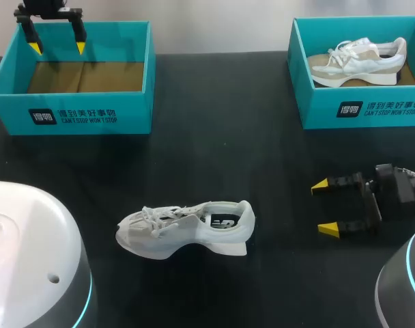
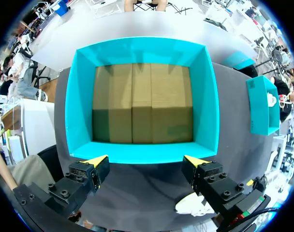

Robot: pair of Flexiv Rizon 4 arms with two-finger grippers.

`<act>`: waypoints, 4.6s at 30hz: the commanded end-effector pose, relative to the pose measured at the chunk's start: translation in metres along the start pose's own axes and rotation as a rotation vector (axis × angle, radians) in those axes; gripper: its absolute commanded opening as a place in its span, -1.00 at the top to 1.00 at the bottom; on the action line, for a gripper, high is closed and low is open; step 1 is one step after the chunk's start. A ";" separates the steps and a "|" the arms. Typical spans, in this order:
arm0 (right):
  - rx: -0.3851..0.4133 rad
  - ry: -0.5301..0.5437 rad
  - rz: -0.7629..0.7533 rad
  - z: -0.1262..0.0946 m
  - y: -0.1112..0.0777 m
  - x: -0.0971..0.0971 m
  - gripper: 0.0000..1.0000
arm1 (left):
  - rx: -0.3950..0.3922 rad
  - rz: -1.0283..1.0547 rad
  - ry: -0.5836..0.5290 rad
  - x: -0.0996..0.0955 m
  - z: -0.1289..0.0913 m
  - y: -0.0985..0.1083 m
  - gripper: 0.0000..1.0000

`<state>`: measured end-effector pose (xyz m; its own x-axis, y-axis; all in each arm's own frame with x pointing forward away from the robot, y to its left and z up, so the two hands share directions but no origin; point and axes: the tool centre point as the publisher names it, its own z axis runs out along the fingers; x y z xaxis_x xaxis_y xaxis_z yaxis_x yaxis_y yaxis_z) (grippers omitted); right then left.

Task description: Take the shoe out of the shoebox, open the shoe tongue, remove and reinsert the insole, then place the shoe into the shoebox

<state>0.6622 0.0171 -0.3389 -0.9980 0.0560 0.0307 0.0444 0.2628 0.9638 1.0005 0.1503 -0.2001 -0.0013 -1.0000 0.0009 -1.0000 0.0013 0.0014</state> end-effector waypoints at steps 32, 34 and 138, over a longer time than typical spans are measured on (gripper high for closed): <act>-0.050 -0.112 -0.055 0.087 0.000 0.021 -1.00 | 0.000 0.000 0.000 0.000 0.000 0.000 -1.00; -0.045 -0.120 -0.058 0.093 0.001 0.024 -1.00 | 0.000 0.000 0.000 0.000 0.000 0.000 -1.00; 0.050 -0.124 0.021 0.193 -0.024 0.002 0.44 | 0.000 0.000 0.000 0.000 0.000 0.000 -1.00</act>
<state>0.6674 0.1937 -0.4131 -0.9834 0.1809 0.0131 0.0677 0.2992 0.9518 1.0005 0.1503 -0.2001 -0.0013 -1.0000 0.0009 -1.0000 0.0013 0.0013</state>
